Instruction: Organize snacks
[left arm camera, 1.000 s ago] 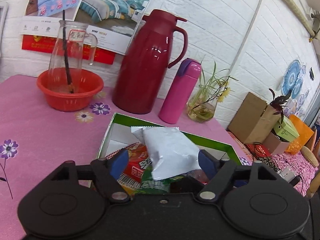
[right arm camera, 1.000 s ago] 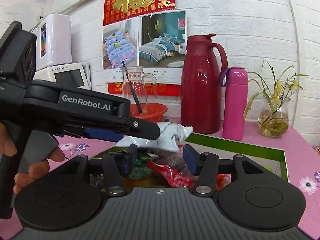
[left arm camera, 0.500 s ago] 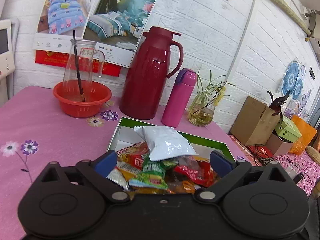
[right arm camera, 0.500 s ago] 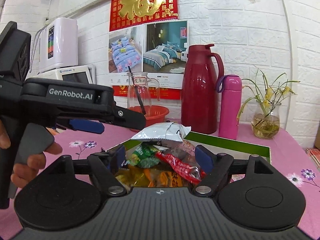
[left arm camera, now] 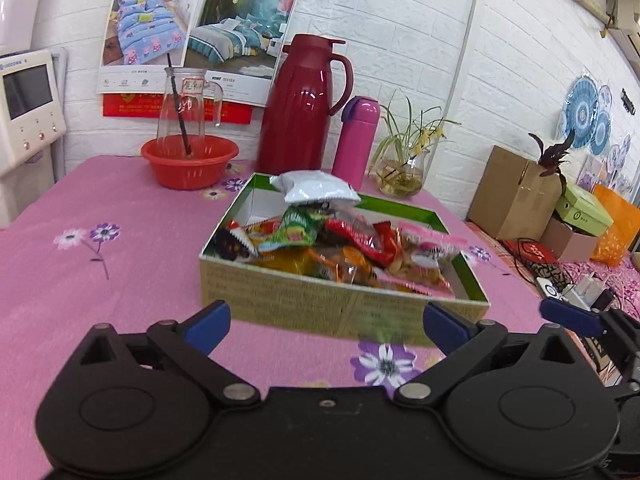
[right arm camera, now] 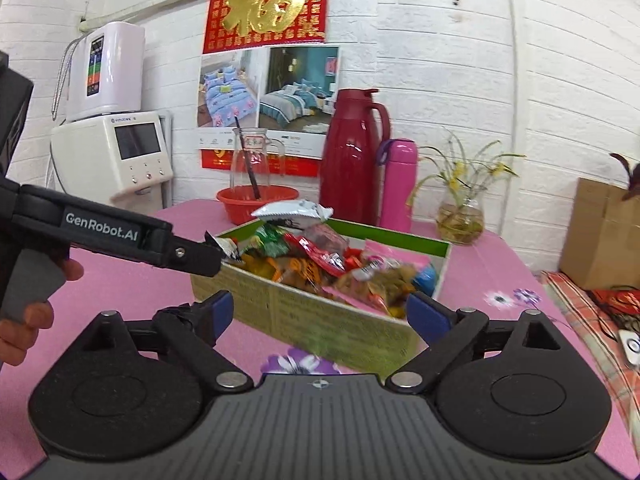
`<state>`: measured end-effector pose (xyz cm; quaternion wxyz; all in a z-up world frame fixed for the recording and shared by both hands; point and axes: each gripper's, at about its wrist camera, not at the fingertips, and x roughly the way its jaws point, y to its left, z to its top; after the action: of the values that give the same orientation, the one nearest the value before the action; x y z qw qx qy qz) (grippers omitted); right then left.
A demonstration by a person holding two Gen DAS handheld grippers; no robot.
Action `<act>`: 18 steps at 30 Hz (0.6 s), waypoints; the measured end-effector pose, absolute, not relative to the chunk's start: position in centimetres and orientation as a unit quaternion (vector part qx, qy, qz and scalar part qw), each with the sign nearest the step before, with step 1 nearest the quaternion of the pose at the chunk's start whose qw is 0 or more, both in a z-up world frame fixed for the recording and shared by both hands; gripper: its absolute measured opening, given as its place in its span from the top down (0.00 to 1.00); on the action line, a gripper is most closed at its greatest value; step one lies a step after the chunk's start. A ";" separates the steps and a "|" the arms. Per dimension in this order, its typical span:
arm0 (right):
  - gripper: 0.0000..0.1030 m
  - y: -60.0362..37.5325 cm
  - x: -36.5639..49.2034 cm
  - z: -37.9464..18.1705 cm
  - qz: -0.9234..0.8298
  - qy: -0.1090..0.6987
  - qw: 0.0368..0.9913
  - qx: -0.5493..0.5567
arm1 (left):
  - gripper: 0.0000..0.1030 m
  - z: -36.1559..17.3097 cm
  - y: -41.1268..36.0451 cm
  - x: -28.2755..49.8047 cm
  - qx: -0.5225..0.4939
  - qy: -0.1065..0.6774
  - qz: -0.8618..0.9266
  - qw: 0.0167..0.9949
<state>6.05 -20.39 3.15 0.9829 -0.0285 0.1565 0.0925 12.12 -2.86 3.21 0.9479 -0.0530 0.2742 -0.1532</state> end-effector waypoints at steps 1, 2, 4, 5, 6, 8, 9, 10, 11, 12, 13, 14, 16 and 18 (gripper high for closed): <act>0.00 -20.6 5.6 3.0 0.087 0.159 0.983 -0.026 | 0.00 3.0 -2.9 11.7 -0.052 0.274 -0.149 0.949; 0.00 -20.8 5.2 2.8 0.083 0.161 0.983 -0.023 | 0.00 2.9 -3.0 11.2 -0.051 0.272 -0.145 0.950; 0.00 -21.1 4.7 2.4 0.075 0.166 0.983 -0.018 | 0.00 2.5 -3.4 10.4 -0.036 0.271 -0.135 0.952; 0.00 -21.2 4.5 2.3 0.071 0.169 0.983 -0.017 | 0.00 2.2 -3.6 10.1 -0.027 0.270 -0.128 0.954; 0.00 -21.2 4.3 2.1 0.068 0.171 0.983 -0.017 | 0.00 1.9 -3.8 9.7 -0.021 0.269 -0.120 0.955; 0.00 -21.3 4.1 1.7 0.063 0.175 0.982 -0.019 | 0.00 1.1 -4.0 9.3 -0.013 0.272 -0.113 0.956; 0.00 -21.4 4.1 1.5 0.061 0.178 0.982 -0.020 | 0.00 0.7 -4.1 9.0 -0.010 0.274 -0.108 0.956; 0.00 -21.5 3.9 1.2 0.058 0.180 0.982 -0.021 | 0.00 0.3 -4.2 8.8 -0.008 0.276 -0.102 0.956; 0.00 -21.5 3.8 1.0 0.055 0.182 0.982 -0.020 | 0.00 0.0 -4.2 8.6 -0.006 0.278 -0.097 0.956; 0.00 -21.6 3.8 0.7 0.052 0.185 0.981 -0.020 | 0.00 -0.3 -4.2 8.5 -0.005 0.280 -0.094 0.955; 0.00 -21.7 3.7 0.5 0.050 0.188 0.981 -0.019 | 0.00 -0.5 -4.2 8.4 -0.002 0.283 -0.092 0.955; 0.00 -21.7 3.8 0.3 0.048 0.192 0.980 -0.018 | 0.00 -0.7 -4.2 8.2 -0.001 0.284 -0.088 0.955; 0.00 -21.9 3.7 0.0 0.043 0.196 0.979 -0.016 | 0.00 -0.8 -4.1 8.0 0.001 0.283 -0.081 0.956; 0.00 -21.9 3.7 -0.2 0.039 0.199 0.979 -0.014 | 0.00 -0.8 -3.9 7.9 0.000 0.281 -0.076 0.957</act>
<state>3.66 -21.91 -0.21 0.9791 -0.0140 0.1991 0.0389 7.85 -3.90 -0.79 0.9566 0.0004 0.2812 -0.0760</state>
